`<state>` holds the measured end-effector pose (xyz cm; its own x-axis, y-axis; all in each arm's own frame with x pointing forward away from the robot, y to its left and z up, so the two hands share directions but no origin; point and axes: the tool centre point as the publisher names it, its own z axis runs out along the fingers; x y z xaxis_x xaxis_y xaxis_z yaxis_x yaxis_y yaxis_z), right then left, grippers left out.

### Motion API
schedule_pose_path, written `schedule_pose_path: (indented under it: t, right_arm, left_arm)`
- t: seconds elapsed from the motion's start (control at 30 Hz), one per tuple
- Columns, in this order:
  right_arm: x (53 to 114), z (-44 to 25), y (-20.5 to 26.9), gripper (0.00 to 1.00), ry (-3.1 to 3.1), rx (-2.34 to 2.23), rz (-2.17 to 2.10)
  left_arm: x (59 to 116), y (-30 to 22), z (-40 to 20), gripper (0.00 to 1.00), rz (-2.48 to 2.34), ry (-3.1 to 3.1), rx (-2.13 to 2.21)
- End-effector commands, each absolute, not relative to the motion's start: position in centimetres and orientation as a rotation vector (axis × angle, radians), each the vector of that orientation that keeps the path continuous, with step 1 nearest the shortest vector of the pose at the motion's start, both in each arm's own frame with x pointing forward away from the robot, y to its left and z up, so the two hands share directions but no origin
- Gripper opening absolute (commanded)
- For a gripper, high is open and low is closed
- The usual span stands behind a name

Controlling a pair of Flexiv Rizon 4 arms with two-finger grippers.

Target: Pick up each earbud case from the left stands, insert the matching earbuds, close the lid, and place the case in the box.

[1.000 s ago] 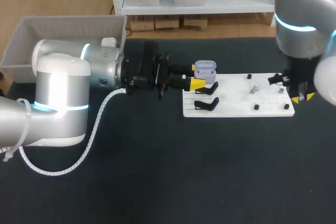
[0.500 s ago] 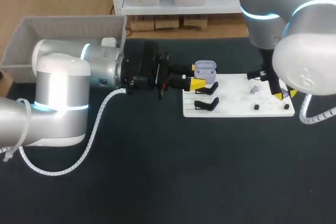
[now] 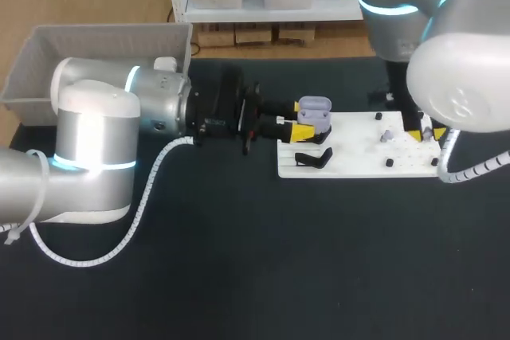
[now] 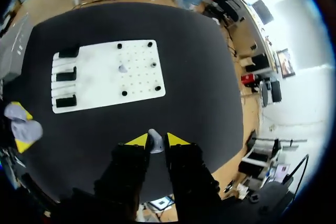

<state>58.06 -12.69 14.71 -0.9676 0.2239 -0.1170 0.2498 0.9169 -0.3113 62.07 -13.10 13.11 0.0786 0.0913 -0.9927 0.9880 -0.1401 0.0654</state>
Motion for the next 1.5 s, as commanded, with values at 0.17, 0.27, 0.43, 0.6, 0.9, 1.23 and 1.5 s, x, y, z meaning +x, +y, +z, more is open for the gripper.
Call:
schedule_pose_path:
  t: [0.17, 0.27, 0.43, 0.6, 0.9, 1.23, 1.5]
  right_arm:
    - [56.4, 18.0, -11.6, 0.0, 2.961, 0.722, -0.356]
    - [56.3, 18.0, -11.0, 0.0, 2.962, 0.783, -0.31]
    - [56.2, 18.4, -9.7, 0.0, 2.966, 0.788, -0.325]
    - [56.2, 18.5, -9.5, 0.0, 2.969, 0.783, -0.332]
    - [56.2, 18.5, -9.5, 0.0, 2.969, 0.783, -0.332]
    - [56.6, 19.1, -7.1, 0.0, 2.919, 0.884, -0.342]
    - [57.1, 20.9, -4.5, 0.0, 2.778, 1.255, -0.267]
  left_arm:
    - [61.3, -14.8, 12.5, 0.0, -1.197, 1.133, 1.422]
    - [61.2, -15.2, 12.5, 0.0, -1.198, 1.121, 1.414]
    - [60.9, -15.4, 12.3, 0.0, -1.201, 1.109, 1.409]
    - [60.9, -15.4, 12.3, 0.0, -1.203, 1.105, 1.405]
    - [60.9, -15.4, 12.3, 0.0, -1.203, 1.105, 1.405]
    - [60.9, -15.4, 12.3, 0.0, -1.203, 1.105, 1.405]
    - [60.9, -15.4, 12.3, 0.0, -1.203, 1.105, 1.405]
